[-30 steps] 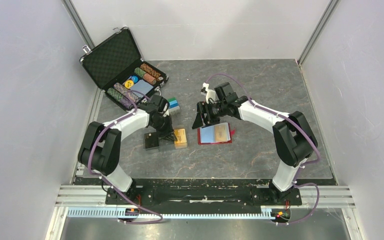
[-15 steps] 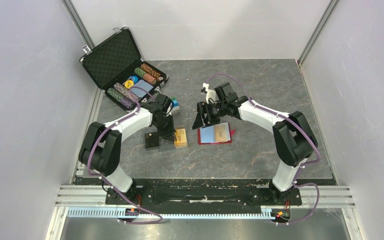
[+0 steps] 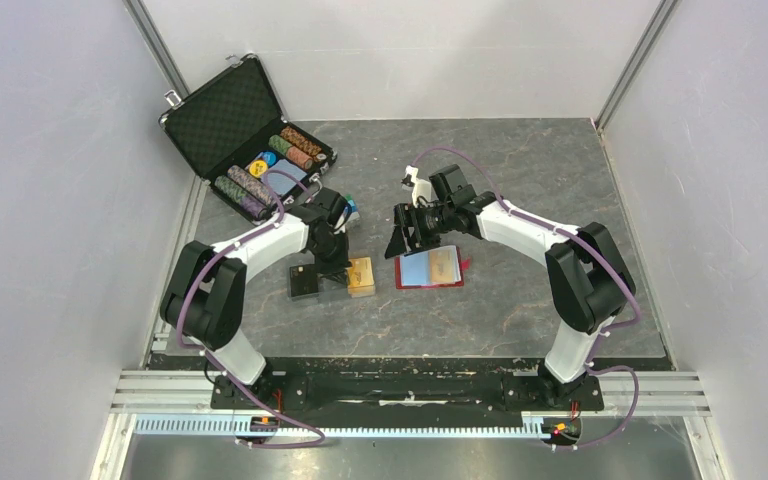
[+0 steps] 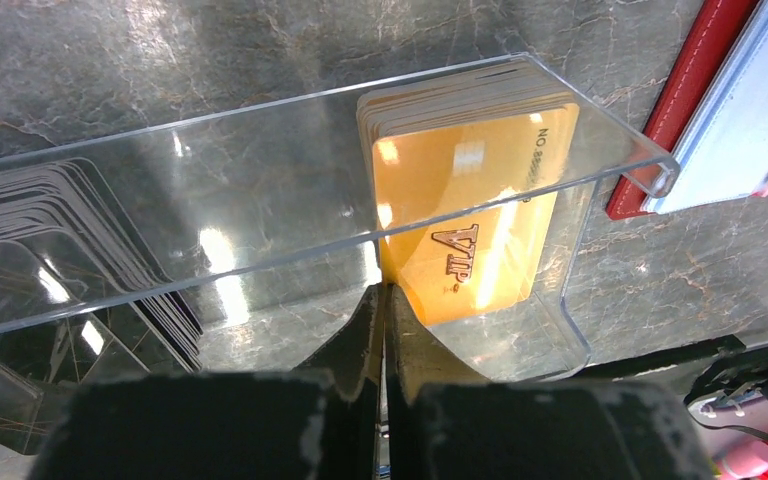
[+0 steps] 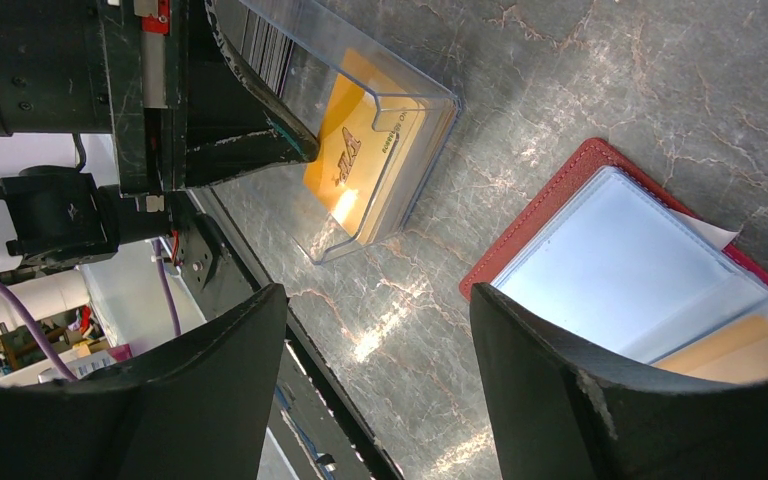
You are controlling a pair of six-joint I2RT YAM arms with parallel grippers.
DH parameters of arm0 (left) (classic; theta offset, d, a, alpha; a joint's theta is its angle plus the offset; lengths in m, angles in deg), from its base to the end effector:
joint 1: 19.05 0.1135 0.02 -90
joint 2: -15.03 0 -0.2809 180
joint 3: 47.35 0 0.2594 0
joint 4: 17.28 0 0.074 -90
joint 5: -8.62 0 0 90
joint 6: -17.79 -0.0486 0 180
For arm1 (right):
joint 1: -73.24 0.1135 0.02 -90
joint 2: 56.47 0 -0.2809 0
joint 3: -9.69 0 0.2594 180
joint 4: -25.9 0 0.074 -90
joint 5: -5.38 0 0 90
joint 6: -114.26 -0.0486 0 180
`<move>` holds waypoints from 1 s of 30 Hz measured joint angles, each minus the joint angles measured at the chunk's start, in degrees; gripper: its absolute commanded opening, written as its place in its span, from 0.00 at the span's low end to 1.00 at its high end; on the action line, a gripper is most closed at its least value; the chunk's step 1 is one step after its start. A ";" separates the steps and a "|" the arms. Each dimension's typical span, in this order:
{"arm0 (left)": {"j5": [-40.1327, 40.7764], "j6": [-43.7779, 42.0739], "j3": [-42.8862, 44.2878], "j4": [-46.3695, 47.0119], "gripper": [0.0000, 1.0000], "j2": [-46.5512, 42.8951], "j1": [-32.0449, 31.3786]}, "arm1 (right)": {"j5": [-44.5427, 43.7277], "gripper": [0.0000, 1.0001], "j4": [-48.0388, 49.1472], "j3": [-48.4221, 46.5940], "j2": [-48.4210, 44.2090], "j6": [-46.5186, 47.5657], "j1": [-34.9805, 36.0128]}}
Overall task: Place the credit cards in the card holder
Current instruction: Pick up the credit card from the storage box.
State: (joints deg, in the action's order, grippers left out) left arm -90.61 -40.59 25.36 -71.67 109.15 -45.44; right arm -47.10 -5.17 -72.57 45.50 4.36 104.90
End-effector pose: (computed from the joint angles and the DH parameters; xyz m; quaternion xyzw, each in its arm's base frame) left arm 0.2757 -0.1455 0.1807 -0.0352 0.9885 -0.1296 0.0690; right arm 0.3195 0.2318 0.2136 -0.1987 0.8762 0.4110 0.1544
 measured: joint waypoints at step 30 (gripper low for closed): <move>1.18 -0.02 1.77 -0.81 0.34 -0.66 -0.74 | 0.02 0.71 0.00 0.02 0.00 0.28 0.00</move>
State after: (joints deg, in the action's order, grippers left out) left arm -89.43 -40.61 27.13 -72.47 108.50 -46.18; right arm -47.08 -5.17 -72.55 45.50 4.64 104.90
